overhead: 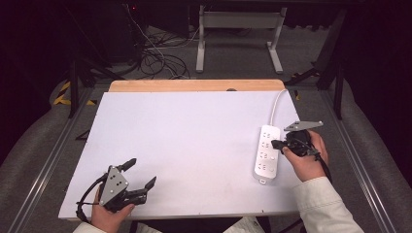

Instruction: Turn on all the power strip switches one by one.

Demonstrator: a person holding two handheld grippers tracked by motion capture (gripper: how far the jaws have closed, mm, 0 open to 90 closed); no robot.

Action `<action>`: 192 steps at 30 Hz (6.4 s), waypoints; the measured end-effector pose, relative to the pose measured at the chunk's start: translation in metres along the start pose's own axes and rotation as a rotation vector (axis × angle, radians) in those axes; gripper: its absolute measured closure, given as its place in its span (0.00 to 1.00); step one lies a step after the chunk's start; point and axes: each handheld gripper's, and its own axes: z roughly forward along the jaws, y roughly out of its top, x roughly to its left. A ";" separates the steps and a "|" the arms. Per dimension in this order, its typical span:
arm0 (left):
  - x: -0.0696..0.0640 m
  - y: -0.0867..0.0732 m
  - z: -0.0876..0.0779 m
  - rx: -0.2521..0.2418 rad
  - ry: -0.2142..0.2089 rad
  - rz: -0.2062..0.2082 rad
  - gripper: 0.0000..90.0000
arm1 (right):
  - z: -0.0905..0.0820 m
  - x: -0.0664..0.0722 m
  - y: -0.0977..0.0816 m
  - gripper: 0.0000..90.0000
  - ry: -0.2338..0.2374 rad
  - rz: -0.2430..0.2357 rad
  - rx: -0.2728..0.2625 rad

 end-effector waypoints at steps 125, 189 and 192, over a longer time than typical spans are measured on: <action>0.001 0.000 0.001 0.005 -0.002 0.002 0.20 | 0.017 -0.029 0.015 1.00 -0.034 0.010 -0.033; 0.001 0.000 0.001 0.008 -0.002 0.010 0.20 | 0.062 -0.046 0.011 1.00 -0.104 0.017 0.119; 0.001 -0.001 0.001 0.009 -0.003 0.010 0.20 | 0.062 -0.045 0.012 1.00 -0.113 0.010 0.130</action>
